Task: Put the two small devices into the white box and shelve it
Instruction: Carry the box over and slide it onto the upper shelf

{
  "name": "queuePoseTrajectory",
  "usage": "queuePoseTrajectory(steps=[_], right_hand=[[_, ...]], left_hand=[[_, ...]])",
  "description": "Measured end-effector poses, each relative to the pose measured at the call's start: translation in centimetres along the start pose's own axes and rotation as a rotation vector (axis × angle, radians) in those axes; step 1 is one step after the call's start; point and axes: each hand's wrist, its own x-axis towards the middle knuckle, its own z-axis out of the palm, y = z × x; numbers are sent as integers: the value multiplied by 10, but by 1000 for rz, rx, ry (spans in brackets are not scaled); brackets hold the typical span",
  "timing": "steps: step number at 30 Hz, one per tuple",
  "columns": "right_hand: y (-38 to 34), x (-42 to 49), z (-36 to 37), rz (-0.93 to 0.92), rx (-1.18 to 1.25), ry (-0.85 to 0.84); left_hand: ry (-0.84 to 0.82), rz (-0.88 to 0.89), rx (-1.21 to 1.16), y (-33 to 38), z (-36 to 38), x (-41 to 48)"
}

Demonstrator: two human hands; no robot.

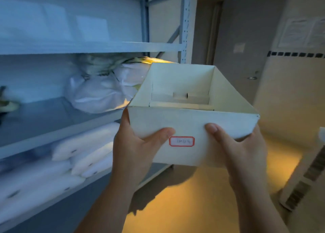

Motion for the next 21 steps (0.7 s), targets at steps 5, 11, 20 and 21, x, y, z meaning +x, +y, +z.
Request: queuePoseTrajectory(steps=[5,11,20,21], right_hand=[[0,-2,67,44,55,-79],[-13,-4,148,33,130,-178],[-28,-2,247,58,233,-269],[-31,1,258,67,253,-281]], left_hand=[[121,25,92,-2,-57,25],[244,54,220,-5,-120,62],[363,86,331,-3,-189,111],[381,98,339,-2,-195,115]])
